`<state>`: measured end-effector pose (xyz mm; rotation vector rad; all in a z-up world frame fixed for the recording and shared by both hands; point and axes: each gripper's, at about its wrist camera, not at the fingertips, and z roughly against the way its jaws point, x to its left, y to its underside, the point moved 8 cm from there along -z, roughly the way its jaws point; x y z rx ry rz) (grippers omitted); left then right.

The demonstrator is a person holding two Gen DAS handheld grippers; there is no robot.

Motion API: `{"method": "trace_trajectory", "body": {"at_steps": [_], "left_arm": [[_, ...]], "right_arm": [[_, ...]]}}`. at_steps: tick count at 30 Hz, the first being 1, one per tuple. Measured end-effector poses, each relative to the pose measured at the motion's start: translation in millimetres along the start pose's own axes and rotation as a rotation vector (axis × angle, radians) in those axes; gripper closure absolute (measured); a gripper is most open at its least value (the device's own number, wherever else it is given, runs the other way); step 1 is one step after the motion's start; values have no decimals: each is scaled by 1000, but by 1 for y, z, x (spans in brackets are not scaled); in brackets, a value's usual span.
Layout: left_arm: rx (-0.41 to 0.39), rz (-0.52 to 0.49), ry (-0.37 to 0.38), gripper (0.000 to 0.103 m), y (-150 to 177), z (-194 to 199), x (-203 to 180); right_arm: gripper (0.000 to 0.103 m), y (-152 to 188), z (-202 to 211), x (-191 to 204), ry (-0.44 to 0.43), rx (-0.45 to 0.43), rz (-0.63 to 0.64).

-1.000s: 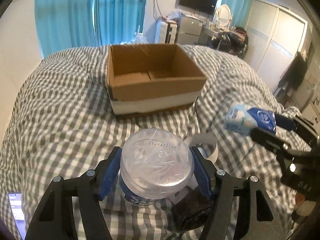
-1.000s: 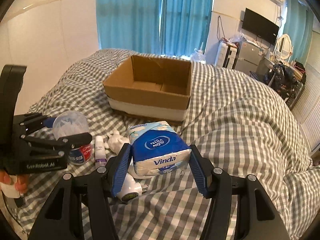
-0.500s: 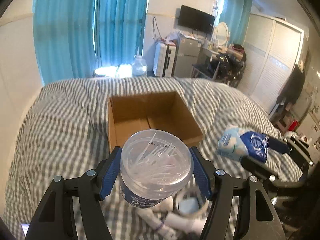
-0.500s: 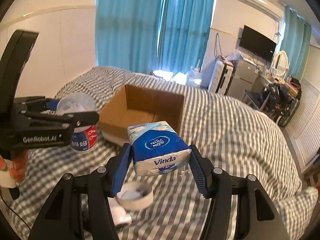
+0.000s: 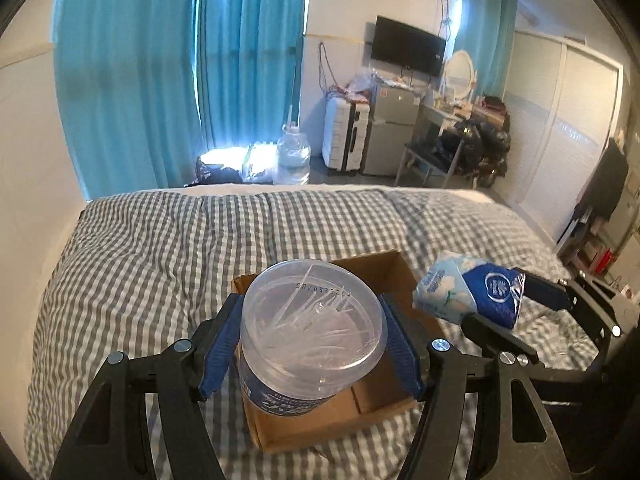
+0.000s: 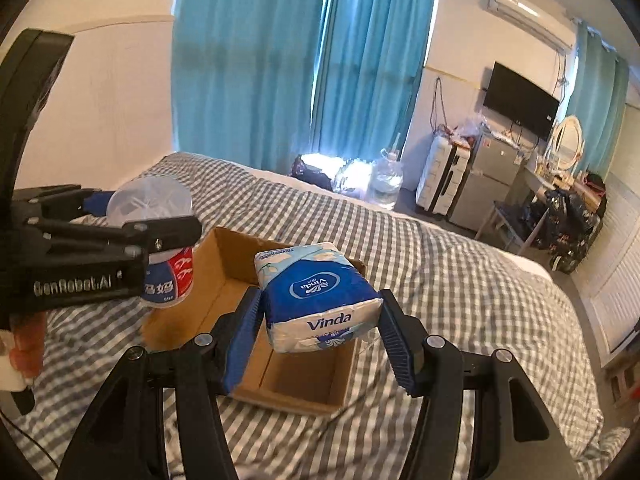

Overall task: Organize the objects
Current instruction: 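Lower the floss jar into the box with the left tool while the right tool drops the tissue pack in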

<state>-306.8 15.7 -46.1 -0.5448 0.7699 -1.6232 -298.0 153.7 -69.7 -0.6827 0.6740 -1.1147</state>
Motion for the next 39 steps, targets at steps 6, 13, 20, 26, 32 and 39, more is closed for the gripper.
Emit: {"method": "trace_trajectory", "body": {"at_steps": [6,13,20,26,32,39], "left_arm": [[69,-17,-26,34,12,-59,1],[123,-26,-28,35,36,-95,-1],[68,-31,-32,13,21,-71,-3],[26,-17,-70,9,17,-21,4],[1,24,-108,4,28,48,15],[0,12,-163,3,81,112,15]], "right_arm": [[46,7,-65,-9,2,71,-3],[46,30,-100,-5,-27,115,8],[36,44,-83,-6,-54,107,-13],[23,32,-28,-15,-45,42,-41],[21,31,55,-12,1,-1,-2],[21,53,134,-6,31,-17,13]]}}
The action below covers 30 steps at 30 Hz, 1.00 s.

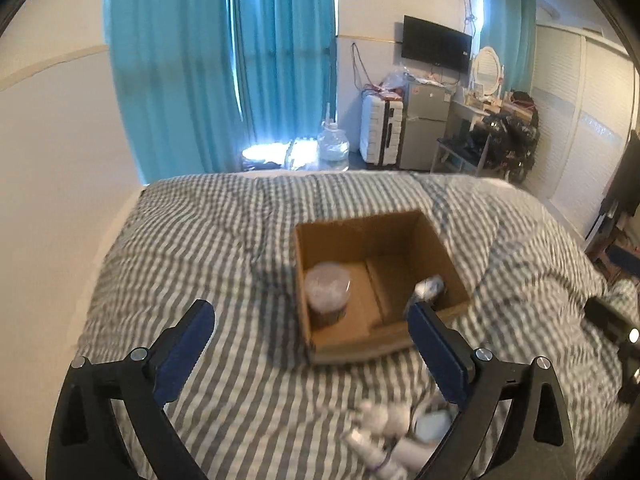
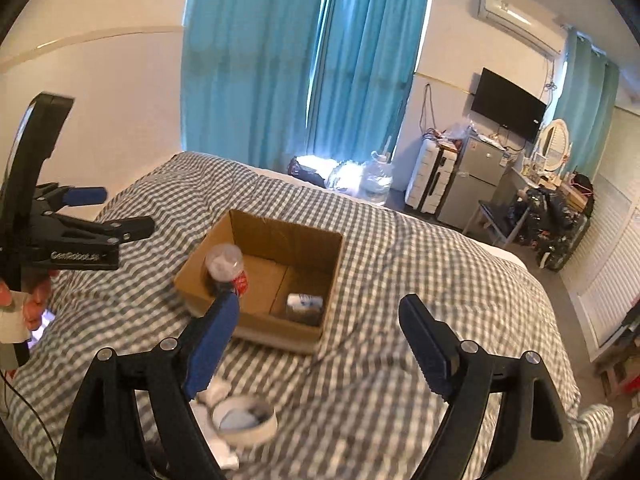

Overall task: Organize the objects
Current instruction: 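Lower the floss jar into the box with the left tool while the right tool drops the tissue pack in, then grasp the black hair dryer nozzle with the left tool while the right tool grasps the white hair dryer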

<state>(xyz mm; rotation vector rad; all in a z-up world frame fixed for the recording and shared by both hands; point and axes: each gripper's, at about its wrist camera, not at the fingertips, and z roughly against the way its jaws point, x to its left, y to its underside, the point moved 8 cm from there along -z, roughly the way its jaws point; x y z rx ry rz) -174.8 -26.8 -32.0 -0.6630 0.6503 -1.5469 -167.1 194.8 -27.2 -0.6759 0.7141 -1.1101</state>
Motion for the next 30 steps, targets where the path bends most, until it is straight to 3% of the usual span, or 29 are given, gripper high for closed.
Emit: {"method": "trace_trajectory", "body": {"at_steps": [6,16,23,30], "left_arm": [[7,-2,-44,3,61,23,-4],[119,-30,23,3,170,11,-39],[186,-75,90,3,204,1,-57],[176,-91,119,5,207,5,-64]], "right_arm": [[21,47,23,17,-20,30,7],[21,145,-5,39,-38,171,-23],[21,166,-19,31,-33,214,-67],[21,171,-22,27,-29,223,-90]]}}
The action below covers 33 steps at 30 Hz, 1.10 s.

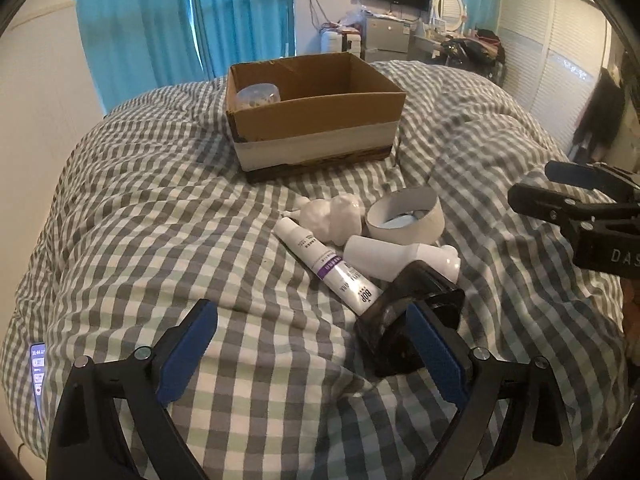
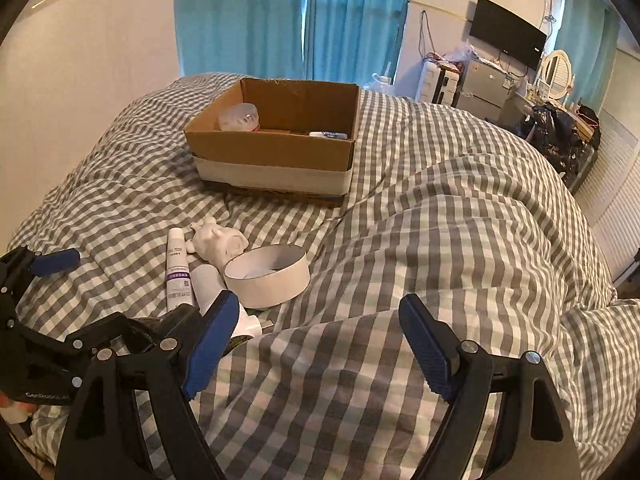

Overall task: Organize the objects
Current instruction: 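Grasp the black hair dryer nozzle with the left tool while the right tool grasps the white hair dryer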

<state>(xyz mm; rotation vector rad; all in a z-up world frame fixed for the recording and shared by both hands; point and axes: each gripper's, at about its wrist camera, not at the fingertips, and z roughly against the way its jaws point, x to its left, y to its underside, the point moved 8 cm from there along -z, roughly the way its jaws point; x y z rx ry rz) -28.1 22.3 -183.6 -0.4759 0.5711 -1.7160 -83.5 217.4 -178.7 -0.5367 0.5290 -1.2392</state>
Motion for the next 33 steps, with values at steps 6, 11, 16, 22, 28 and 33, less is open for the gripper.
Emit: {"method": "trace_trajectory", "body": {"at_steps": [6,11,16,22,28,33], "left_arm": [[2,-52,39,25,0,-1,-14],[116,-42,117,58,9,-32,-21],[184,-36,145,81,16,-49,-25],[98,36,123,87,-3,-30,-6],[-12,69,4,88,-32,-6,38],[-37,102,-65,88,-39,-4,67]], "right_arm": [[21,0,1,-2,5,1,-6],[21,0,-2,3,-2,9,0],[21,0,-5,10,-6,17,12],[21,0,-8,16,-21,21,30],[21,-3,-24,37,-54,52,97],[21,6,-48,63,-48,105,211]]}}
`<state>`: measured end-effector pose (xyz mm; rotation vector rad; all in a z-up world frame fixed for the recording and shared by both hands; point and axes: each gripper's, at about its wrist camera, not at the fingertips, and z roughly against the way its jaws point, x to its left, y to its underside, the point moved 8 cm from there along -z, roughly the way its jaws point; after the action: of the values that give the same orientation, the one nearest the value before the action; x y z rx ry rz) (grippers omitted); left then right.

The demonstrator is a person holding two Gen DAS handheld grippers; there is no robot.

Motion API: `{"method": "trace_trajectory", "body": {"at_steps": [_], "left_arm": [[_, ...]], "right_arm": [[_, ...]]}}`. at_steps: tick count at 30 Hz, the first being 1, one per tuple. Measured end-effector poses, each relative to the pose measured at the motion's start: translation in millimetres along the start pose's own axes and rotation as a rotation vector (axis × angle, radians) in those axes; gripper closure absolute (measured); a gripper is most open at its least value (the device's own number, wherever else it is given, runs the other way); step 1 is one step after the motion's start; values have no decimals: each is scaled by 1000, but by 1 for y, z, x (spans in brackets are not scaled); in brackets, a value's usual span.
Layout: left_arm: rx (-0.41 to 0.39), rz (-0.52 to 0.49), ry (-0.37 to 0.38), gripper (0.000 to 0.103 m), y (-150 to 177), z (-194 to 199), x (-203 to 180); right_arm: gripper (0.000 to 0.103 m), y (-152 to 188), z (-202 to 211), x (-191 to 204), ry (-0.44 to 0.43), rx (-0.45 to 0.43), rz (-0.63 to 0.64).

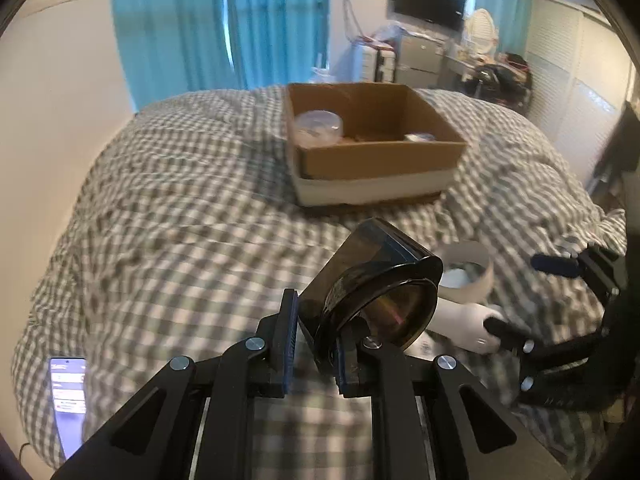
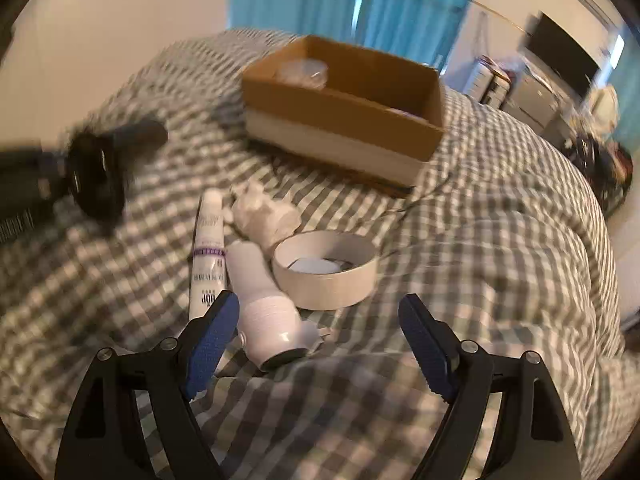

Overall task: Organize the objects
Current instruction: 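Grasp the black hair dryer nozzle with the left tool while the right tool grasps the white hair dryer, then place the nozzle into the box with the left tool while the right tool places the hair dryer in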

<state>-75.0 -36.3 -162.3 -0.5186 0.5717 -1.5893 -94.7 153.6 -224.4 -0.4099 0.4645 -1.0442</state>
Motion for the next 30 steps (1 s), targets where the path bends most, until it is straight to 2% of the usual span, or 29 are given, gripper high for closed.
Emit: {"method": "trace_trajectory", "body": {"at_steps": [2,4,9,18,22,30], "left_arm": [[7,18,-1,88,1,-3,7],[11,21,-6,88,3,-6,11],[21,23,8,88,4,-12,10],[33,15,12,88,10,-13,4],[33,11,9,88,13,-10,1],[16,-3,1,88,15,3,-3]], "right_arm": [[22,3,-11,9,5,31,45],[28,6,-20,13,-10,58,59],[29,11,-41,19,-64,122,65],[37,21,-58,24,-59,193,99],[37,23,-51,23,-42,172,106],[37,13,-8,18,9,38,93]]}}
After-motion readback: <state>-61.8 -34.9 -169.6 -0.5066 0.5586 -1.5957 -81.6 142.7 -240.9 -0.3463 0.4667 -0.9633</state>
